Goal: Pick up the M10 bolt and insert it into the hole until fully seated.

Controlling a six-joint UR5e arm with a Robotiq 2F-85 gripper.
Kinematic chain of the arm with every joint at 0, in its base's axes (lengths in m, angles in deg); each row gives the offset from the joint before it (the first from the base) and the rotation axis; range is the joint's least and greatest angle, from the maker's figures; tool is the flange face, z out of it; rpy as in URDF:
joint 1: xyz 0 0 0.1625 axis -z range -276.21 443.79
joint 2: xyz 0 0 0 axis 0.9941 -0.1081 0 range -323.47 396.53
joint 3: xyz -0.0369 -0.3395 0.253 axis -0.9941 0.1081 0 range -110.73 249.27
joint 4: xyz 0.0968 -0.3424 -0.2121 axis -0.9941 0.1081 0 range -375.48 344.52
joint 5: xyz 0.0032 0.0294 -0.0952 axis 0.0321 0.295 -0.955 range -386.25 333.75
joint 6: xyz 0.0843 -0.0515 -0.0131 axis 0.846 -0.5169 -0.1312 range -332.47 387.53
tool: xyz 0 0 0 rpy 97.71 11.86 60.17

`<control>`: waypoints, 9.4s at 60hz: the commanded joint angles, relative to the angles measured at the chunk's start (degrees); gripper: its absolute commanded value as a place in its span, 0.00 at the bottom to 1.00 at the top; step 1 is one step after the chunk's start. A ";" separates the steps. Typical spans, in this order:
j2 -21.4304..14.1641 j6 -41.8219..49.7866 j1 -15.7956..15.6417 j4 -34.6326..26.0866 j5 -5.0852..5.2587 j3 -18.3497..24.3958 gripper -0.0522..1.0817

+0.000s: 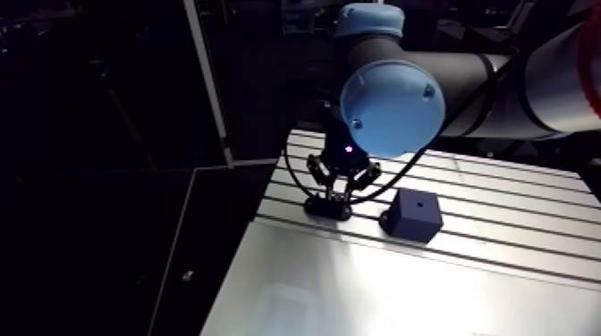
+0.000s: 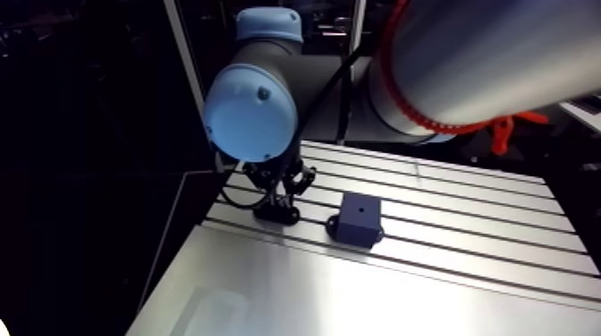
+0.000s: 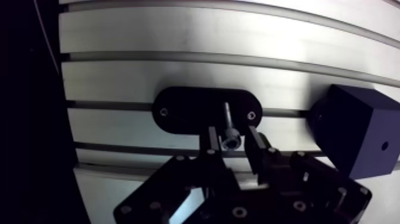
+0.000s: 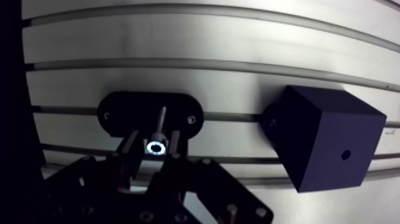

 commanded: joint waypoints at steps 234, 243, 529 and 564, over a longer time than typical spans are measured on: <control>-2.45 -14.95 15.77 -42.29 -1.75 19.72 1.00; -2.61 -14.79 16.62 -41.79 -1.60 19.19 1.00; -0.95 -15.92 17.63 -32.26 -1.50 13.03 1.00; -1.13 -16.10 17.63 -32.35 -1.50 12.67 1.00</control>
